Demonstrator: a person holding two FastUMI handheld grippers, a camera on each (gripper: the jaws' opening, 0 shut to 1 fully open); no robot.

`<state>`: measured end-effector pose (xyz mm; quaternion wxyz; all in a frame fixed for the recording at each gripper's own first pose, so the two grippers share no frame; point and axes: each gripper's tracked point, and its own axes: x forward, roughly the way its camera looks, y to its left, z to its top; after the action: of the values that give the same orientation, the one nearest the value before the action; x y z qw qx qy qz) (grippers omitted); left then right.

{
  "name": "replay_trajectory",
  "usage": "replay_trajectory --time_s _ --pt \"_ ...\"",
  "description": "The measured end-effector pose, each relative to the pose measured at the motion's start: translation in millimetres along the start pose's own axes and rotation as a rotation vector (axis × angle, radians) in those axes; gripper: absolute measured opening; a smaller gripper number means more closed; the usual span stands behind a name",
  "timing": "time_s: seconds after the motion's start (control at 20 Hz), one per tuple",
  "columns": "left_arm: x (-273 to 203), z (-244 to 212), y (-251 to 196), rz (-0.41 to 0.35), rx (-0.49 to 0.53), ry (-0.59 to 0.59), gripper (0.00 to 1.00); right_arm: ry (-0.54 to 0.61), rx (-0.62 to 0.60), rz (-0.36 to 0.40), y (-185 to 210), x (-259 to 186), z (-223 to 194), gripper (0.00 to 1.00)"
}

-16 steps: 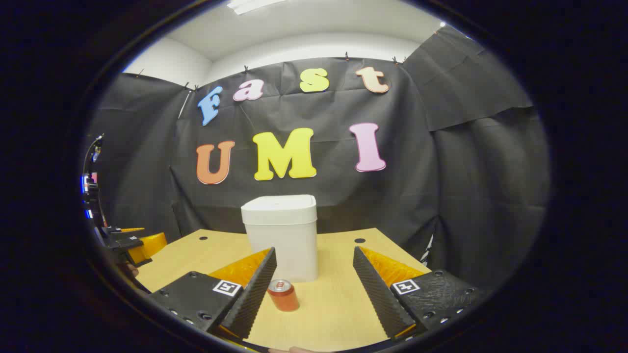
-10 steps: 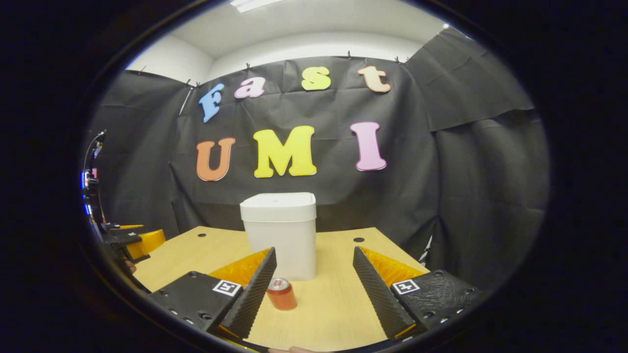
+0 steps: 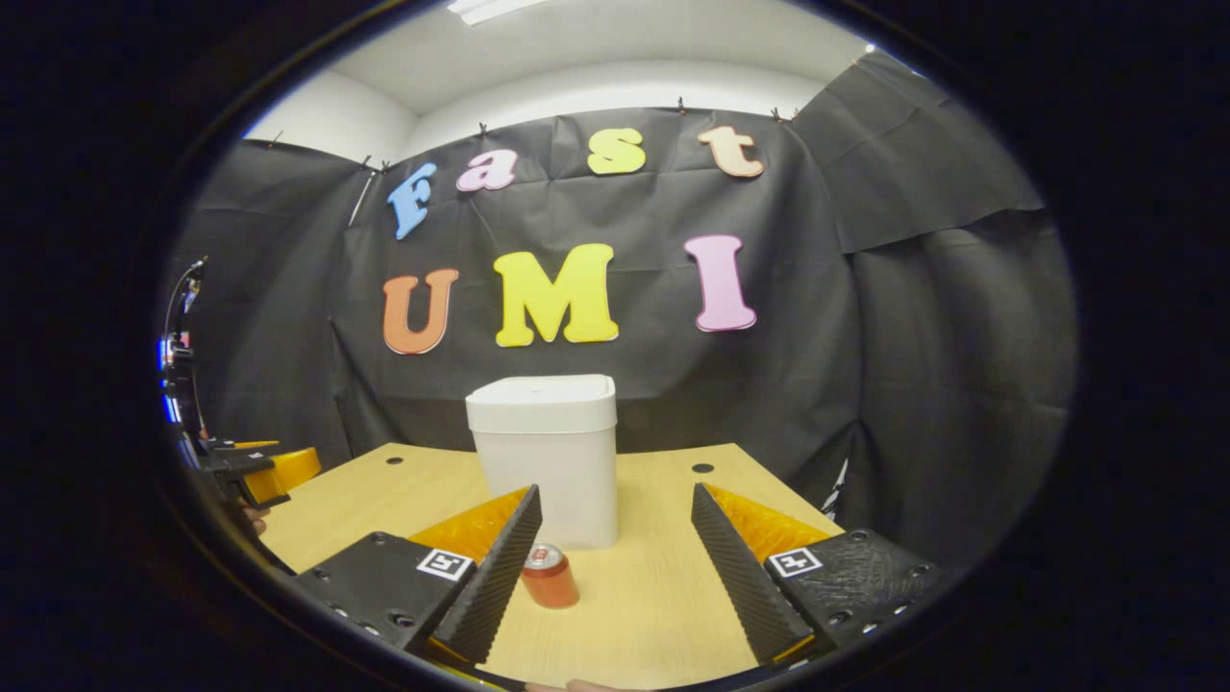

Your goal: Press the lid of the desktop garbage bin to open it, pick up the crumpled paper on the desktop and throw it into the bin, then pick up the pop can on the desktop and drop it into the bin, and finally close the garbage bin lid.

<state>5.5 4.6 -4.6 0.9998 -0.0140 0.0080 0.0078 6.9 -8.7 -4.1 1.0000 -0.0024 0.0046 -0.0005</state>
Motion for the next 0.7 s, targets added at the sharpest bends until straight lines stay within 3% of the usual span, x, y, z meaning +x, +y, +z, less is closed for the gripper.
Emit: replay_trajectory --time_s 0.6,0.7 --pt "6.3 -7.6 4.4 0.003 -0.002 0.034 0.98 -0.069 -0.015 0.037 21.0 28.3 29.7 0.95" --pt "5.8 -8.1 3.7 -0.002 0.006 0.034 0.98 -0.079 -0.025 0.030 23.4 38.7 37.4 0.92"
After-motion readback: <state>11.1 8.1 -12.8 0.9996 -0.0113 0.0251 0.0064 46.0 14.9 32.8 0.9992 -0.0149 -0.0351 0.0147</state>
